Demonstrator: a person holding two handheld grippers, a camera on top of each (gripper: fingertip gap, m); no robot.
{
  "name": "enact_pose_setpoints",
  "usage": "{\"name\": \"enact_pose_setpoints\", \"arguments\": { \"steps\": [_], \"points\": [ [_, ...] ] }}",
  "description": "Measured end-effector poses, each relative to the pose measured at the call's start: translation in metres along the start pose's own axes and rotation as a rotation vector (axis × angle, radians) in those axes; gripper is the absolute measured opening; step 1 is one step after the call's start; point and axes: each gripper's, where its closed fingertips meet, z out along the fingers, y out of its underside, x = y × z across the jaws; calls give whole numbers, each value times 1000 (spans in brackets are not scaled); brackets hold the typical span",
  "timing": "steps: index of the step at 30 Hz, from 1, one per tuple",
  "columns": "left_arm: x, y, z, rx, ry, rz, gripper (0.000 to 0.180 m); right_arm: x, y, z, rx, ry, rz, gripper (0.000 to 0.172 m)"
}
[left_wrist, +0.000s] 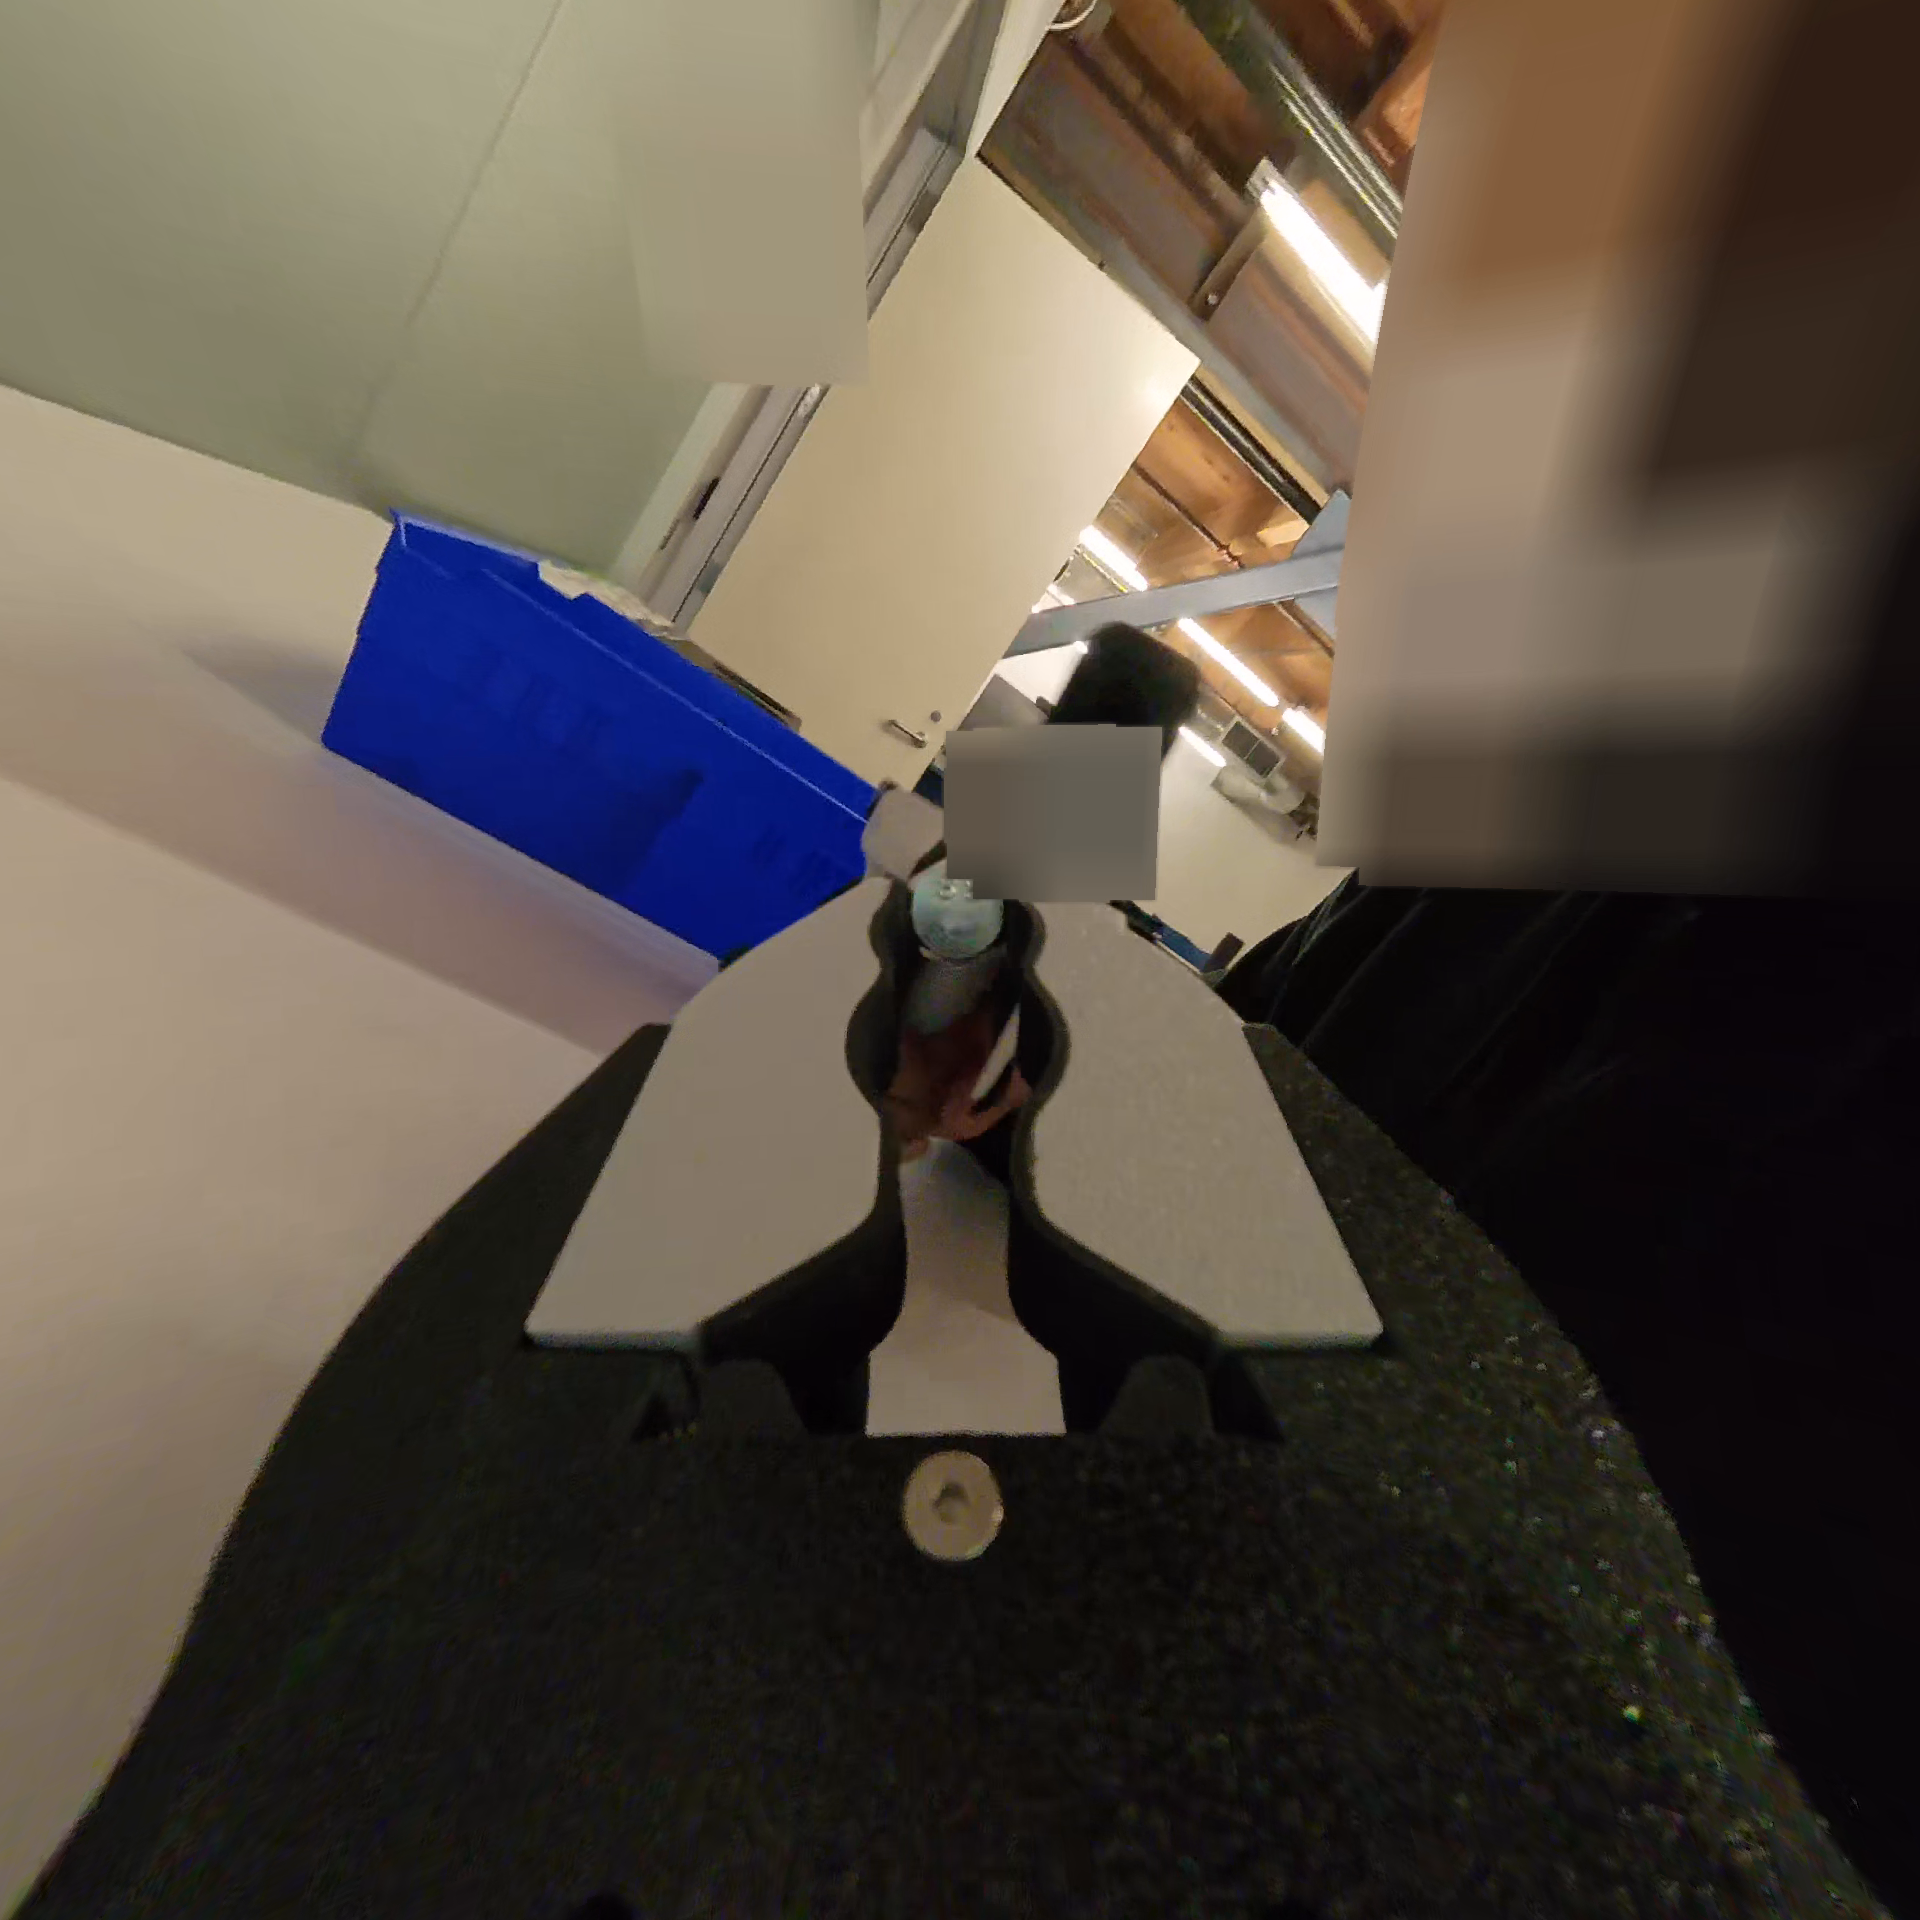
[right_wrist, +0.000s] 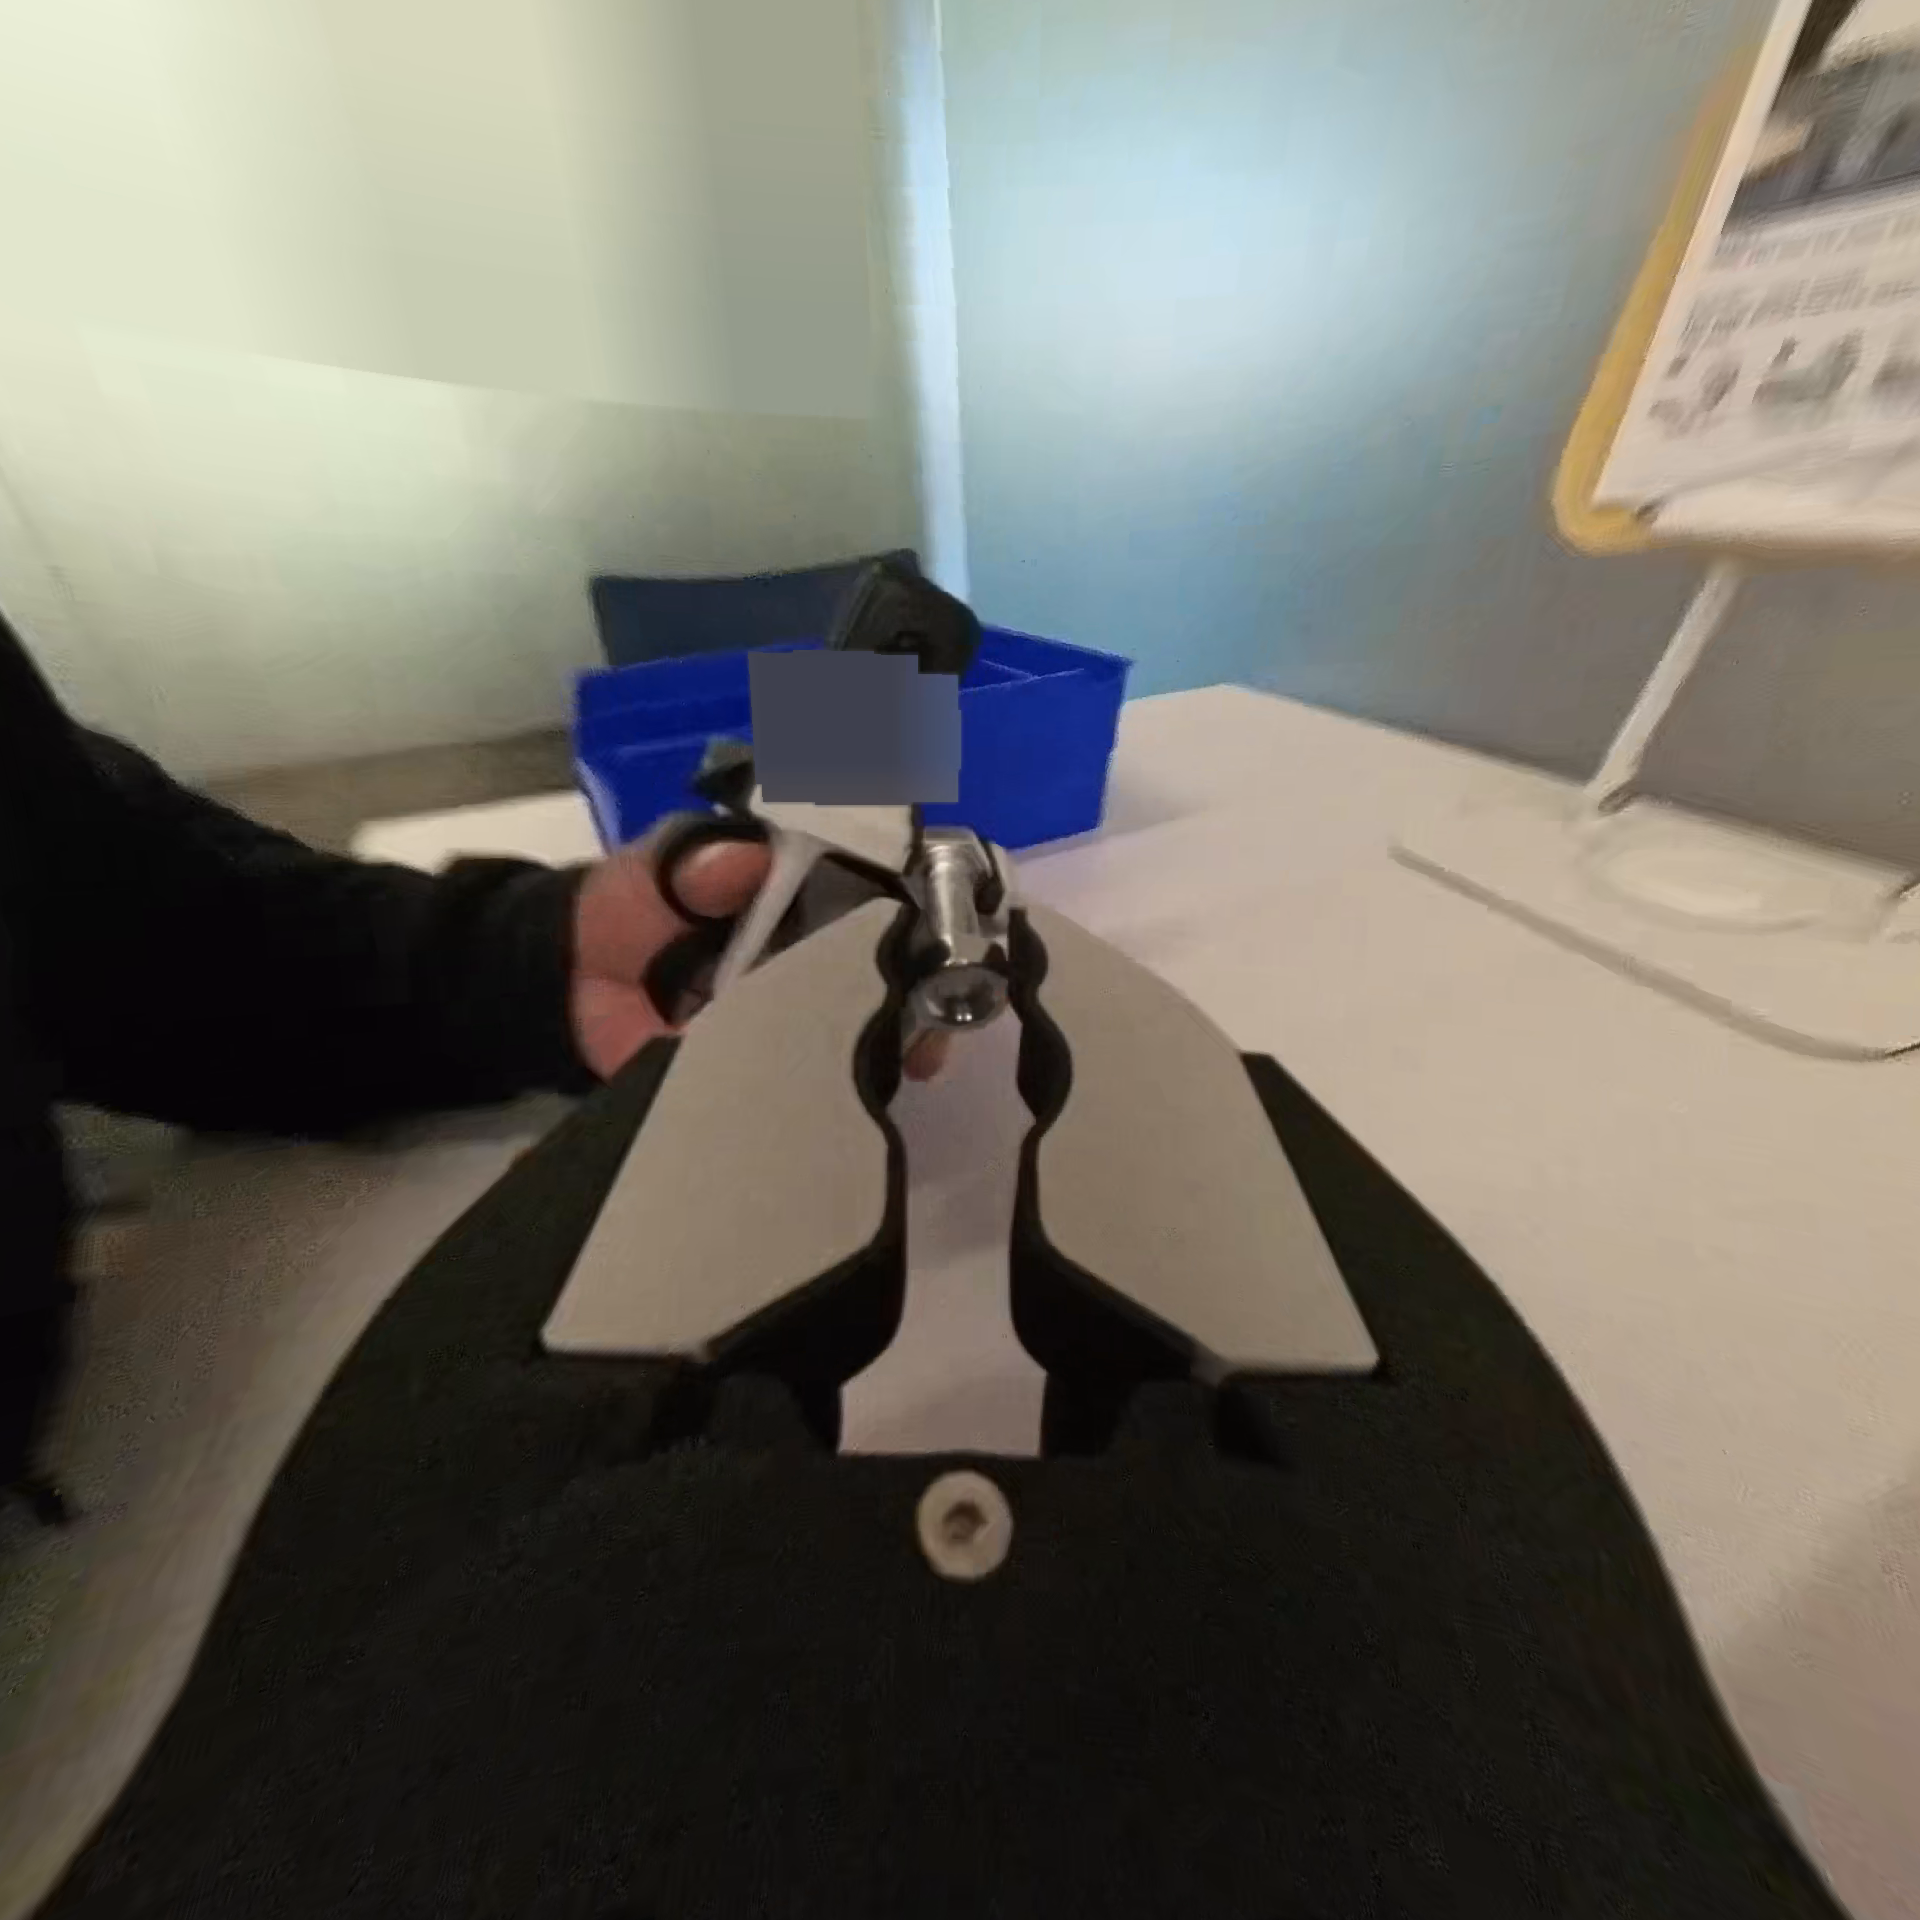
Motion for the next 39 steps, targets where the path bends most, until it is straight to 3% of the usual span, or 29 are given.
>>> {"name": "enact_pose_setpoints", "arguments": {
  "steps": [6,14,21,25,28,31,35,37,39],
  "points": [
    [-6,4,-1,51,55,-370,17,-9,14,2,-110,230,-1082,13],
    [-9,8,0,79,63,-519,17,-7,21,3,-171,286,-1513,12],
    [-7,2,0,71,33,-345,17,-7,15,5,-147,313,-1372,10],
    [-13,6,-1,101,45,-518,17,-13,14,2,-132,318,-1498,0],
    [-22,4,-7,124,10,-555,17,-12,7,-1,-115,332,-1477,0],
    [-23,-4,-12,120,-21,-449,17,-2,-1,-6,-104,368,-1372,0],
    [-21,-10,-14,143,-5,-420,17,12,-1,-7,-131,390,-1226,0],
    [-19,-10,-12,140,3,-377,17,16,11,-4,-176,331,-1024,0],
    [-15,-11,-9,132,5,-309,17,11,17,0,-165,225,-724,16]
  ]
}}
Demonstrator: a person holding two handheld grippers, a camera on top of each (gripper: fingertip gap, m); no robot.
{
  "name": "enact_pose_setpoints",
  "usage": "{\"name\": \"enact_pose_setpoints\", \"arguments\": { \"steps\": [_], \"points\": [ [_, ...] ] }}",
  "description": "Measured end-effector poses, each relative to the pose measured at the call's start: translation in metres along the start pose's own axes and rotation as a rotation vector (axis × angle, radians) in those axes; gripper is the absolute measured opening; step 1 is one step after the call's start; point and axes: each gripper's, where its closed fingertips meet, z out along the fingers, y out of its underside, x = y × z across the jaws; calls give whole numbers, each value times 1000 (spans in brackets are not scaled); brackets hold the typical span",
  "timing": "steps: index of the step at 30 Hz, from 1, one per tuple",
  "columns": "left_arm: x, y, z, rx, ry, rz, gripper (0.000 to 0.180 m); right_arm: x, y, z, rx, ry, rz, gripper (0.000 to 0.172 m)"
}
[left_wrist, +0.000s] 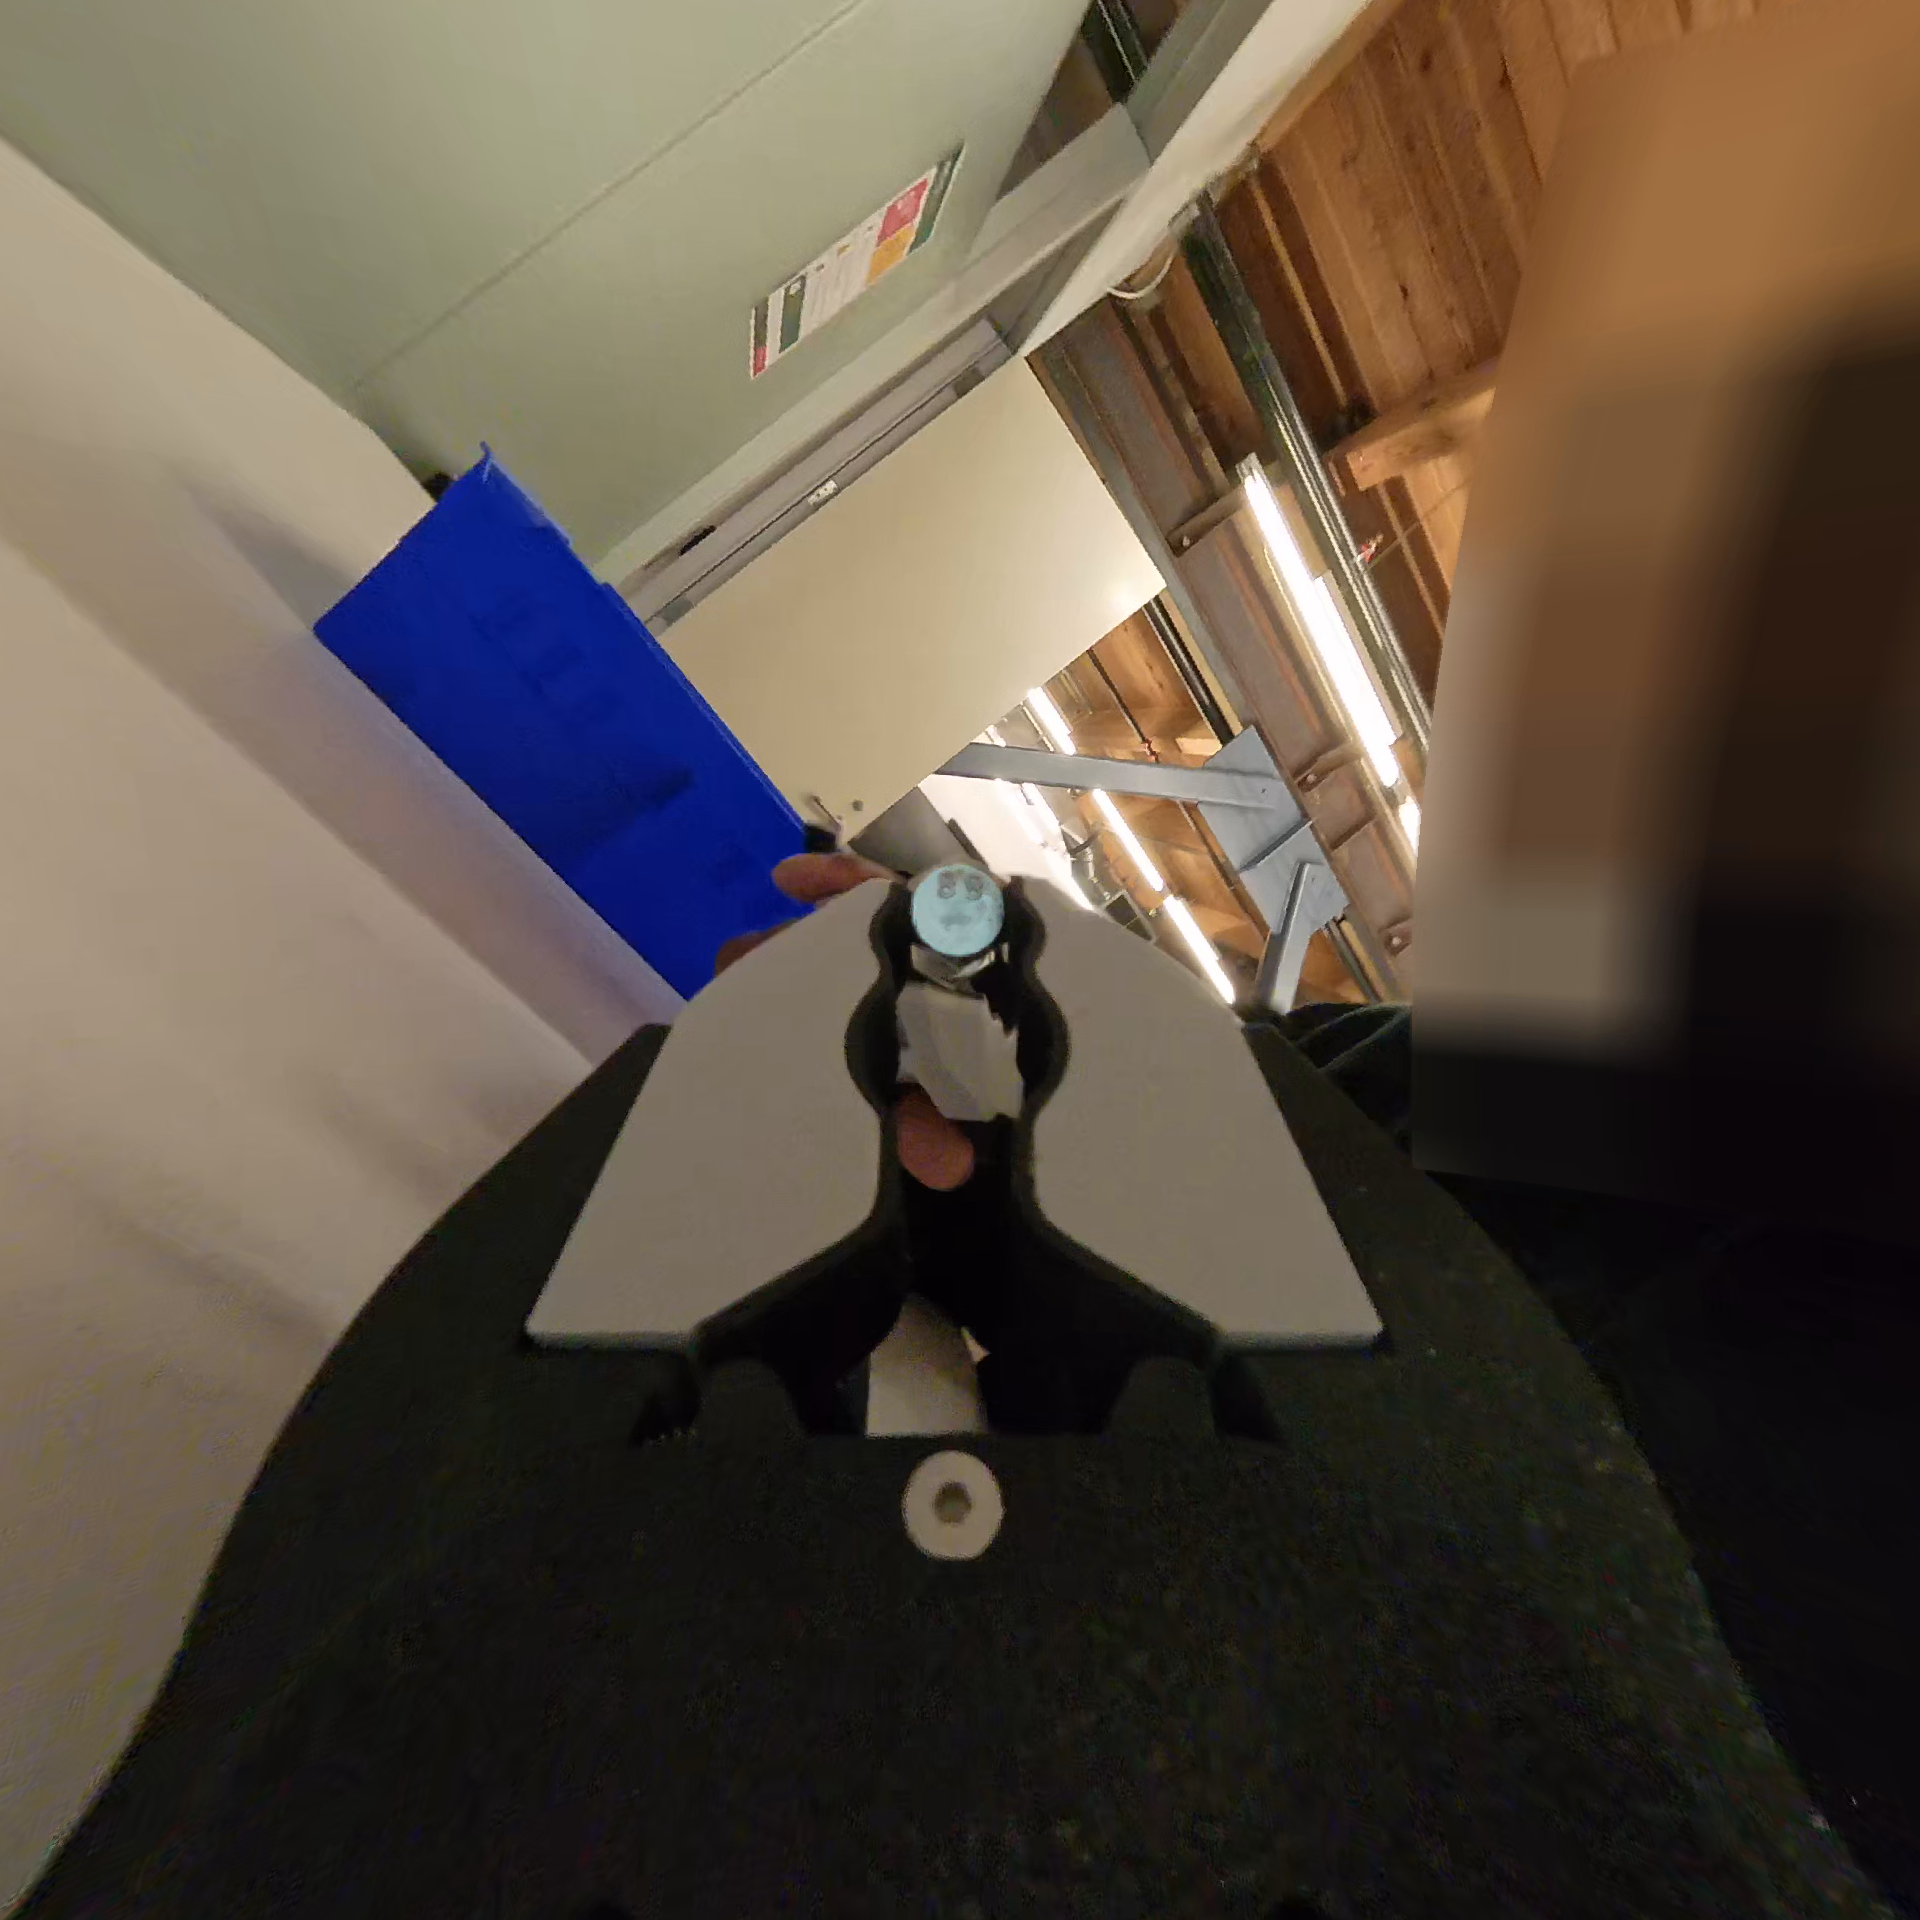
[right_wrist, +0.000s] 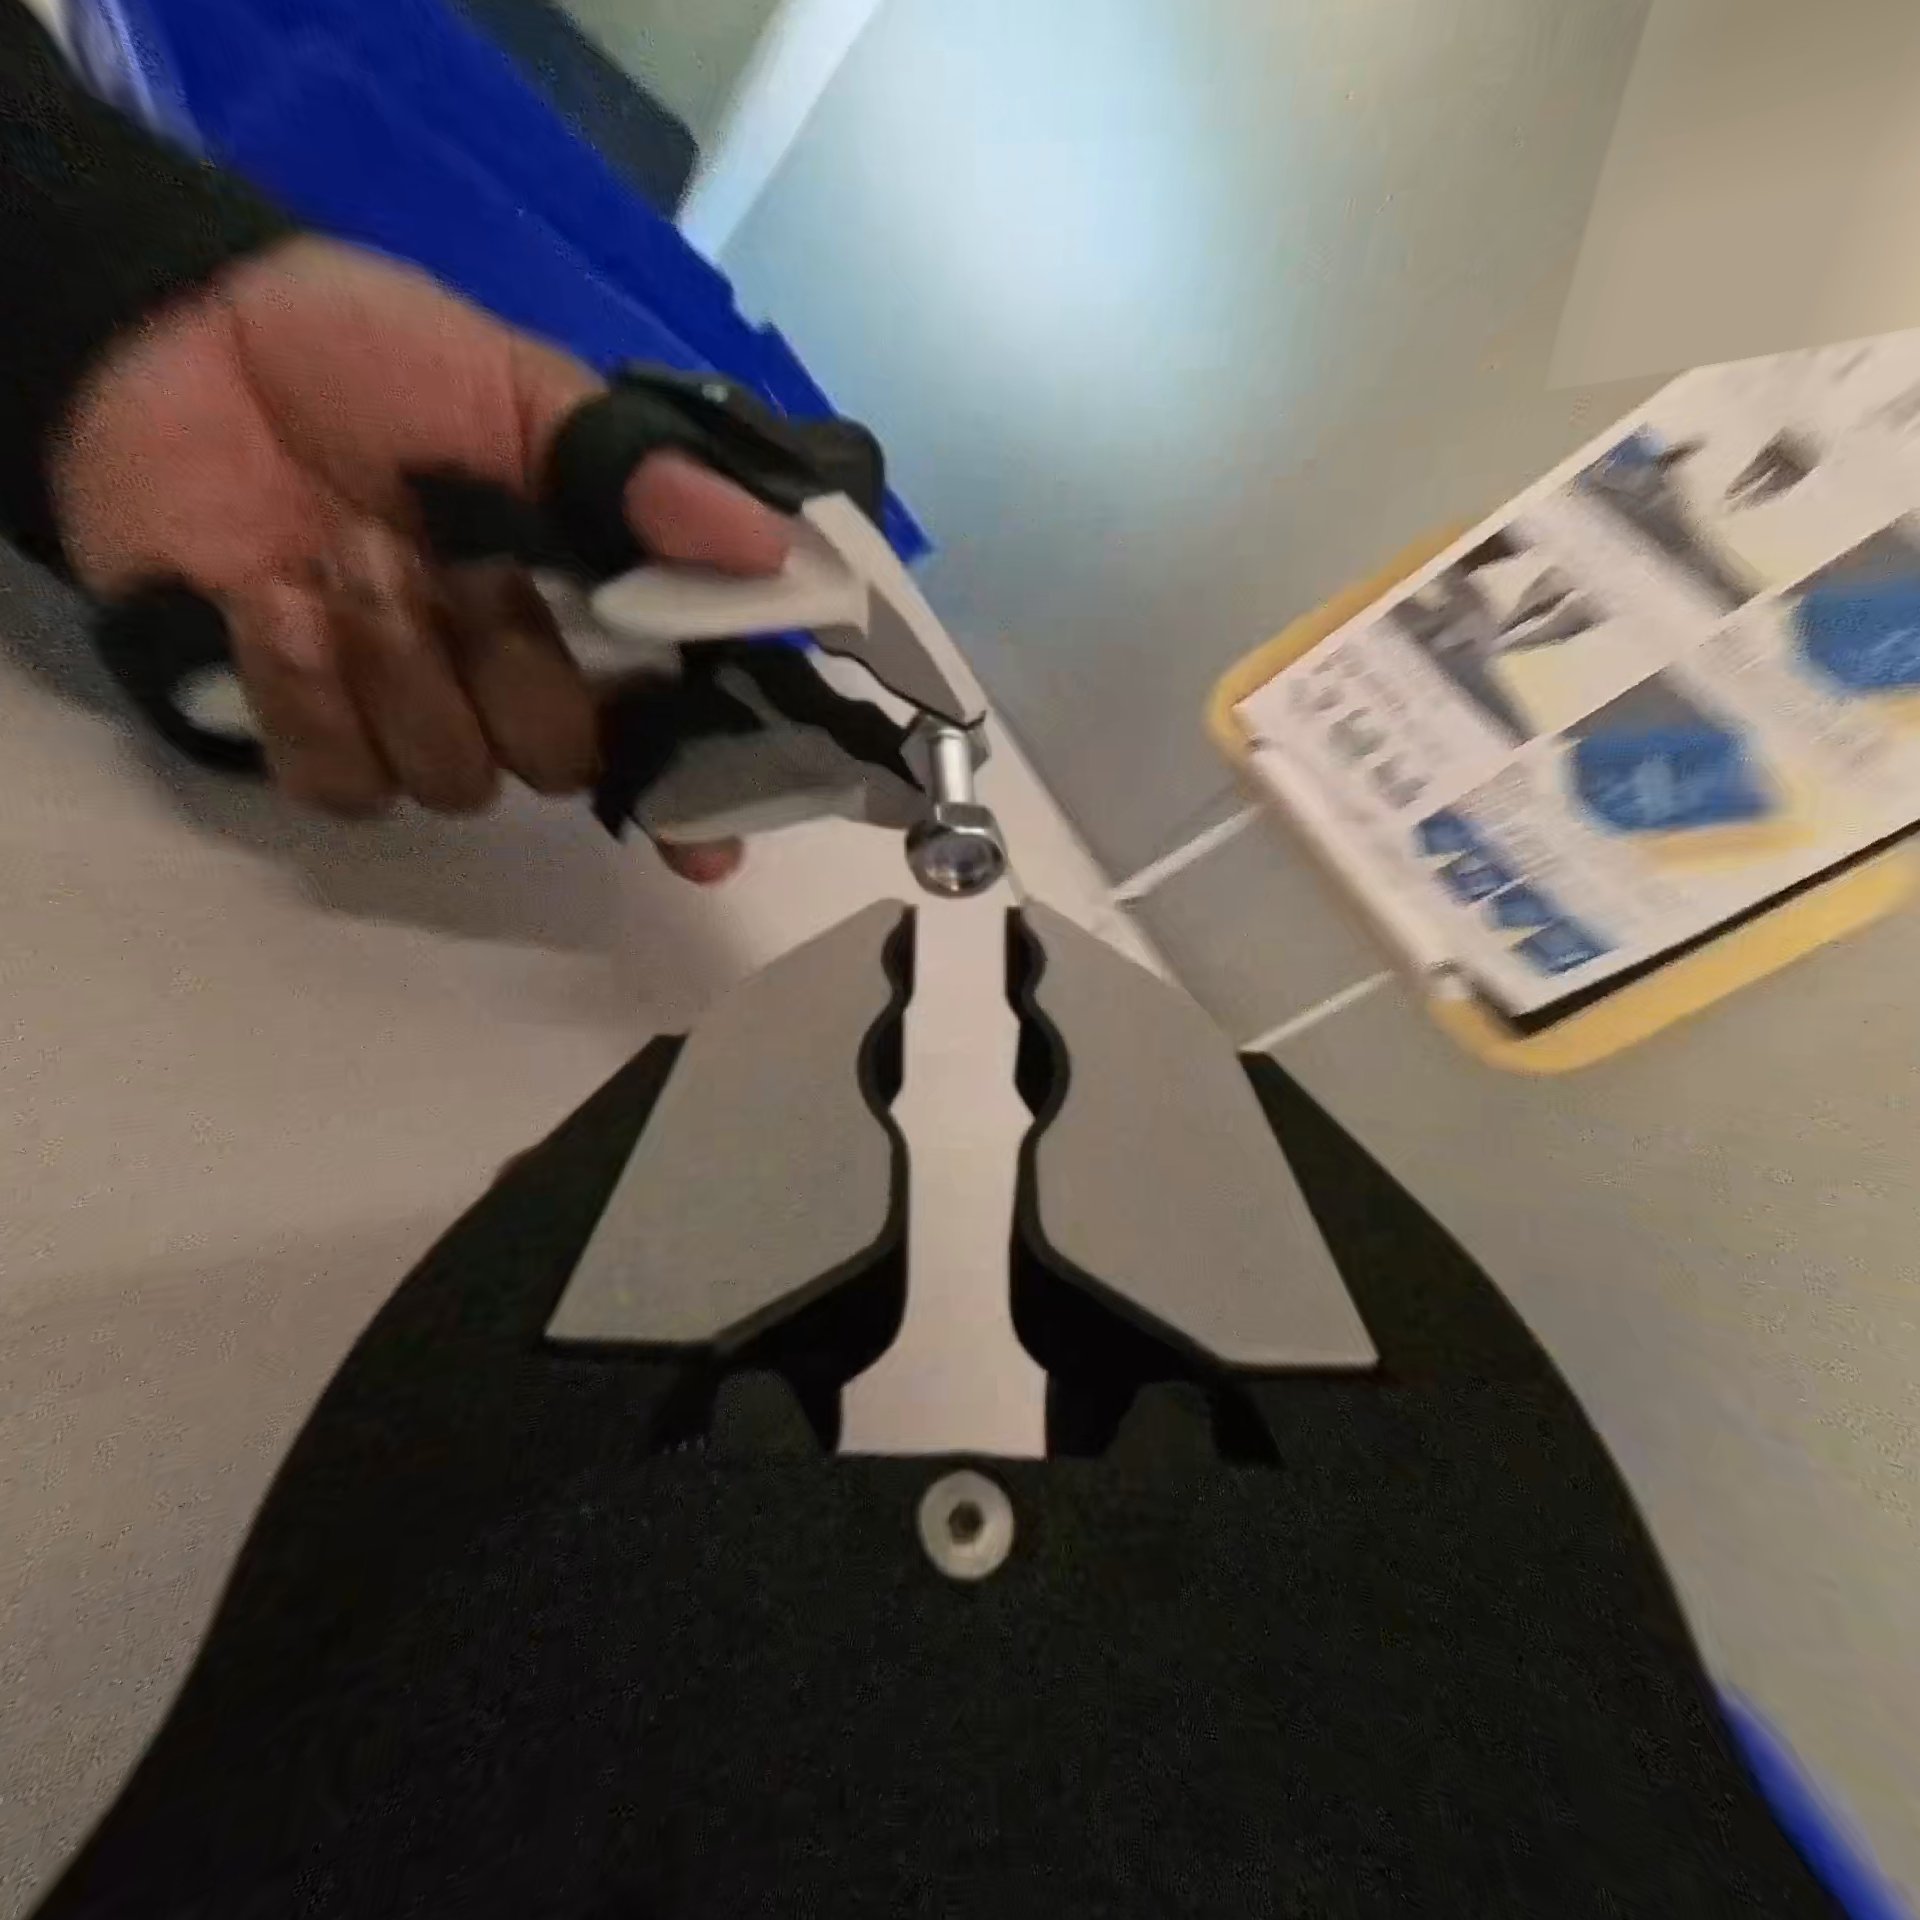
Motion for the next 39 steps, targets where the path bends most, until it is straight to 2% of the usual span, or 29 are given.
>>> {"name": "enact_pose_setpoints", "arguments": {
  "steps": [3,5,9,12,18,22,24,26,28,33,36,37,39],
  "points": [
    [5,1,2,-16,-2,105,17,4,-10,-1,65,-91,368,36],
    [8,0,2,-23,3,145,17,6,-13,-2,92,-132,511,42],
    [9,6,6,-53,10,143,17,-5,-9,1,67,-178,525,44],
    [8,15,9,-92,3,124,17,-10,-6,2,38,-123,325,18],
    [0,24,6,-159,-64,-39,17,-14,2,-1,-2,25,-426,18],
    [-2,26,6,-129,-25,-225,17,-18,-2,-3,10,83,-699,18],
    [-3,25,7,-111,-19,-234,17,-17,-2,-3,1,94,-717,18],
    [-4,22,8,-93,-22,-164,17,-15,-4,-4,22,45,-488,21],
    [2,11,7,-45,3,-94,17,-7,-11,-6,68,-6,-170,38],
    [10,2,5,-48,-24,146,17,0,-17,-4,134,-228,623,50],
    [12,4,6,-68,-28,216,17,-2,-11,-1,124,-300,861,48],
    [12,5,7,-77,-27,223,17,-4,-8,0,115,-310,892,46],
    [9,11,8,-107,-39,224,17,-5,-5,0,115,-302,877,29]
  ]
}}
